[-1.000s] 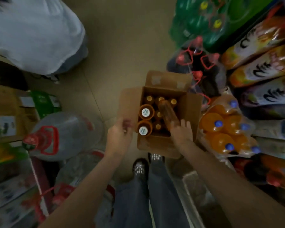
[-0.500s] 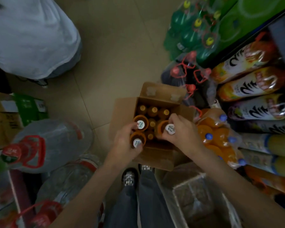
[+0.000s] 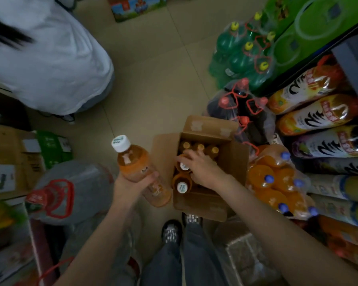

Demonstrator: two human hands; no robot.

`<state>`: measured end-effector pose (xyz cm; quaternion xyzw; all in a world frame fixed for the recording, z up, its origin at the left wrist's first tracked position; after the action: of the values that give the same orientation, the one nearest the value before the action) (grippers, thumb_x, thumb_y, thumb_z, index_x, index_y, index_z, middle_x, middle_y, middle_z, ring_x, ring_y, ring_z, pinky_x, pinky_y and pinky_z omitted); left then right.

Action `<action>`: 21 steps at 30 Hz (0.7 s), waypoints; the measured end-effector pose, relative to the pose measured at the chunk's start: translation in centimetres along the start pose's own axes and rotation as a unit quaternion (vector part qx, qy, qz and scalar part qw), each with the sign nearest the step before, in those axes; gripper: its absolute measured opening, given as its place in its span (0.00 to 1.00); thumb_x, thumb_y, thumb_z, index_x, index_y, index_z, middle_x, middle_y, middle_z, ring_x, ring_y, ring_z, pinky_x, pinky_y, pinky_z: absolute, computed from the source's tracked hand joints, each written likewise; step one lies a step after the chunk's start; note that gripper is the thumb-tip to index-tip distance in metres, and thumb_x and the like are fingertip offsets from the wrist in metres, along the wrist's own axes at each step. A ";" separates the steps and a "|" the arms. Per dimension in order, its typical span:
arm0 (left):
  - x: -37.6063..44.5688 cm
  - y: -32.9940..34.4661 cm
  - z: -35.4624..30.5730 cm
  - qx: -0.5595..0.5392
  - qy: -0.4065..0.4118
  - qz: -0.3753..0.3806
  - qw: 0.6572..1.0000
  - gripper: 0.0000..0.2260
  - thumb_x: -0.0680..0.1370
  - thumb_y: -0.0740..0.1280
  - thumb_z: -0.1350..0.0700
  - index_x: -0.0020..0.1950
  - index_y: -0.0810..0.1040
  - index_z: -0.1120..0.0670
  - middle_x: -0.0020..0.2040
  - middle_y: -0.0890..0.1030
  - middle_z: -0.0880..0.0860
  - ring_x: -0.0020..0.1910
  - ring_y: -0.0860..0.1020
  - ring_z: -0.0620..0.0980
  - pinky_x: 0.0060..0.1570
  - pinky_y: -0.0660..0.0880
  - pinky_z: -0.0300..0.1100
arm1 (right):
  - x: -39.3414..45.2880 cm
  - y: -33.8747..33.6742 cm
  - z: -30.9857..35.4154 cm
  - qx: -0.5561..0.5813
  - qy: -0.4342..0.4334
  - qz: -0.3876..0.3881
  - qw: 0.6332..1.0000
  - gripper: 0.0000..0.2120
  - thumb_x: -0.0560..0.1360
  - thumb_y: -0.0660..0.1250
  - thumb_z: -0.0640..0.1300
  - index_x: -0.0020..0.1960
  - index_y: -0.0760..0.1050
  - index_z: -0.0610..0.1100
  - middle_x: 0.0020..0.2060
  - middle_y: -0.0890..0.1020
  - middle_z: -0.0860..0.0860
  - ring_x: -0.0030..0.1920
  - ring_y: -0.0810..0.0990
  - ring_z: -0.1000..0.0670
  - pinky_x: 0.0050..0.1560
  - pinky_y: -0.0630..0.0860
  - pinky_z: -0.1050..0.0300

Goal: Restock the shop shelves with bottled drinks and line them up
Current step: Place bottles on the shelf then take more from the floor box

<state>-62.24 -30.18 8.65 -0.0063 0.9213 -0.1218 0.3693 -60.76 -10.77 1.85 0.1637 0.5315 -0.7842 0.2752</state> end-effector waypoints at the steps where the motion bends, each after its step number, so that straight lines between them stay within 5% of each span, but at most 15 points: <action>1: 0.2 -0.6 0.2 0.001 -0.002 -0.007 1.000 0.21 0.66 0.75 0.62 0.56 0.76 0.58 0.46 0.80 0.49 0.44 0.78 0.45 0.44 0.74 0.39 | 0.6 1.2 0.4 -0.029 -0.004 0.009 1.000 0.28 0.75 0.58 0.31 0.72 0.61 0.49 0.69 0.61 0.46 0.64 0.63 0.42 0.60 0.69 0.47; 6: -0.1 -0.6 0.1 0.046 0.003 0.021 0.999 0.22 0.66 0.76 0.63 0.56 0.74 0.56 0.49 0.80 0.51 0.48 0.78 0.48 0.50 0.73 0.43 | 1.0 1.2 0.9 0.021 0.095 -0.059 0.994 0.17 0.76 0.60 0.34 0.64 0.66 0.41 0.65 0.64 0.43 0.60 0.72 0.41 0.54 0.72 0.50; 10: -2.2 1.4 -2.7 0.070 0.033 0.078 0.994 0.23 0.65 0.77 0.61 0.57 0.76 0.58 0.51 0.81 0.53 0.50 0.78 0.49 0.46 0.73 0.39 | -3.0 -2.8 0.7 0.128 0.189 -0.125 0.966 0.19 0.73 0.68 0.40 0.61 0.68 0.40 0.61 0.68 0.44 0.59 0.73 0.42 0.56 0.71 0.53; 16: -11.0 4.5 -14.2 0.099 0.151 0.175 0.968 0.24 0.65 0.77 0.61 0.59 0.75 0.59 0.50 0.79 0.51 0.49 0.76 0.47 0.48 0.71 0.39 | -17.6 -16.4 2.3 0.178 0.260 -0.293 0.902 0.15 0.68 0.70 0.41 0.53 0.77 0.38 0.50 0.78 0.42 0.55 0.75 0.43 0.46 0.65 0.60; 21: -21.5 8.2 -24.5 0.124 0.259 0.247 0.926 0.36 0.51 0.79 0.45 0.56 0.76 0.53 0.54 0.81 0.54 0.55 0.78 0.52 0.59 0.74 0.48 | -33.8 -27.4 6.2 0.213 0.264 -0.458 0.822 0.14 0.66 0.74 0.38 0.52 0.80 0.39 0.49 0.81 0.41 0.54 0.77 0.42 0.50 0.68 0.55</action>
<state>-62.68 -14.66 38.52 0.2991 0.9347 -0.1371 0.1342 -50.23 -0.05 43.20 0.1570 0.4172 -0.8405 -0.3080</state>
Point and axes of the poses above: each hand's wrist, its own x-axis towards the middle knuckle, its own y-axis out of the palm, z = x × y, the point moved 2 cm from there along x, towards the middle knuckle
